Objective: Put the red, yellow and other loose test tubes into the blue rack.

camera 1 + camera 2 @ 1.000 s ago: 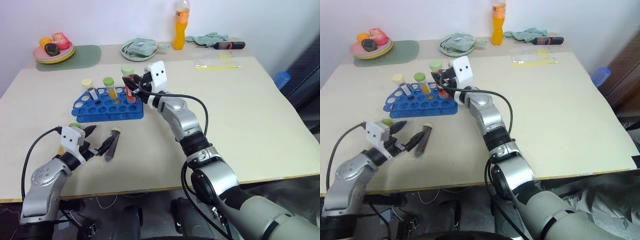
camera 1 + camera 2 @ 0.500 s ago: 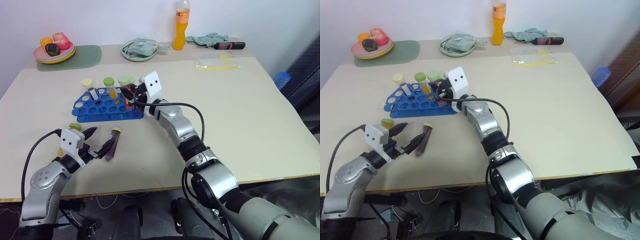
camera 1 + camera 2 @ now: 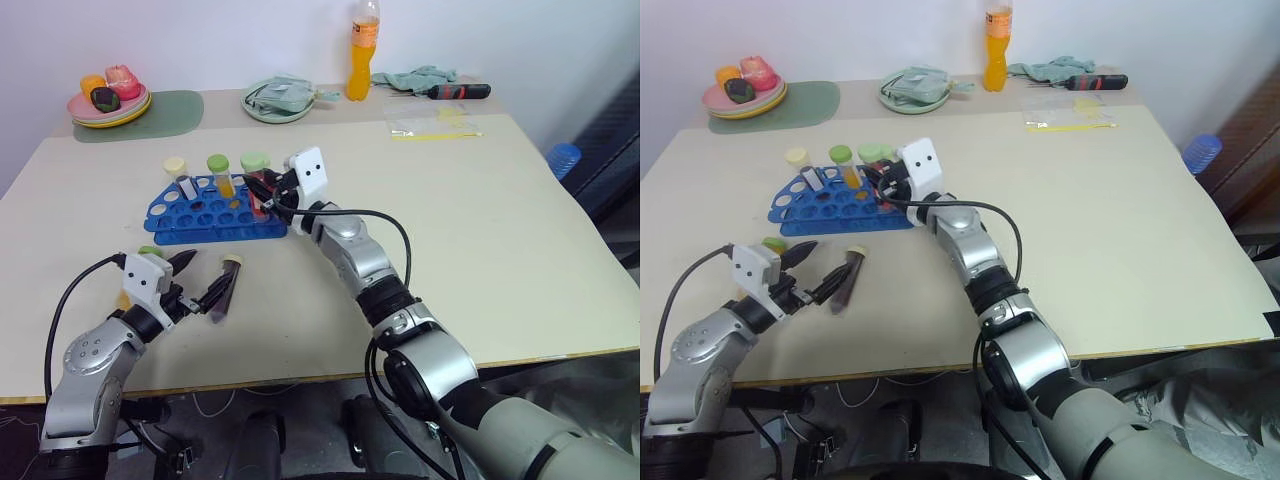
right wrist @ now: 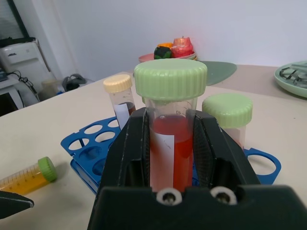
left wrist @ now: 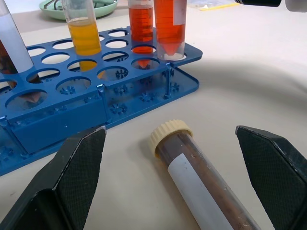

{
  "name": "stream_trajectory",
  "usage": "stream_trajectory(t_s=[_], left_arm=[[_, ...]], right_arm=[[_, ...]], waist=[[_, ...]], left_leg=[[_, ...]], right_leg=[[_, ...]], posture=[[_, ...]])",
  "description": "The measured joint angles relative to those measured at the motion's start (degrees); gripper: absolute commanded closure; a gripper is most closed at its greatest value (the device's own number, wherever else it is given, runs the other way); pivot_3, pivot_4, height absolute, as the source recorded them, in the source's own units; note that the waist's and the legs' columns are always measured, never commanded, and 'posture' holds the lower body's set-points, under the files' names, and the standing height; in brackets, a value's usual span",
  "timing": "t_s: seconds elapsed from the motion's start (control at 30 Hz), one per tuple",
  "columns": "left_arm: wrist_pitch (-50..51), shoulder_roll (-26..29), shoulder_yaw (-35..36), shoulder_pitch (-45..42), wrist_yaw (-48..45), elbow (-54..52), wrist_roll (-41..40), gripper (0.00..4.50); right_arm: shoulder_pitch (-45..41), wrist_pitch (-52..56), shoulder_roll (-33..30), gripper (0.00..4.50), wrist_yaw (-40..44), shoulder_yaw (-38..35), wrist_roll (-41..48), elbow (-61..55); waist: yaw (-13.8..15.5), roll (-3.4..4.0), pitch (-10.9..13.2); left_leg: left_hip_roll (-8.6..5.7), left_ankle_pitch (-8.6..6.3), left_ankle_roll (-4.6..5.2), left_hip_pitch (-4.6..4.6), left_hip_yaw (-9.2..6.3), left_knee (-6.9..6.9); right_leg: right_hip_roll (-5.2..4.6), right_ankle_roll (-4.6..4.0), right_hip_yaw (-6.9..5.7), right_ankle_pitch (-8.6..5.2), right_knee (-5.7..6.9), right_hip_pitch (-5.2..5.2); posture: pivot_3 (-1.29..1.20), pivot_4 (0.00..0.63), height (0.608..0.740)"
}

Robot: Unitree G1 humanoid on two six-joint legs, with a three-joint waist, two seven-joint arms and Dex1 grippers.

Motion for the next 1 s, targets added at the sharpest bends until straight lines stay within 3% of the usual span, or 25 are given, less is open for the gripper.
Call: stream_trajectory(t_s=[0.73,0.93,1.0], left_arm=[[4.04,0.01,-0.02,-0.14,1.62,-4.49,-0.08,0.0],[6.95,0.11,-0.03,-0.63,3.28,-5.51,-0.07,0.0],[8.69,0.48,-0.02,-0.91,3.93,-6.37,-0.11,0.0]], right_arm=[[0.65,-0.75,-0.27,3.73,-0.62,-0.12,-0.15,1.56],[1.47,-1.0,-0.59,0.89,1.52,1.26,-0.47,0.46],[2.7,-1.06,-1.17,0.89,2.42,2.44,-1.07,-2.19]], waist=[[0.0,0.0,0.0],[-0.01,0.01,0.0],[0.0,0.0,0.0]], left_leg=[[0.0,0.0,0.0,0.0,-0.01,-0.01],[0.0,0.0,0.0,0.0,-0.01,-0.01],[0.0,0.0,0.0,-0.01,-0.02,0.0]], right_leg=[[0.0,0.0,0.0,0.0,-0.01,0.0],[0.01,0.0,0.0,0.0,-0.01,0.0],[0.01,0.0,0.0,0.0,-0.01,0.0]], posture=[[0.0,0.15,0.74],[0.0,0.15,0.74],[0.0,0.15,0.74]])
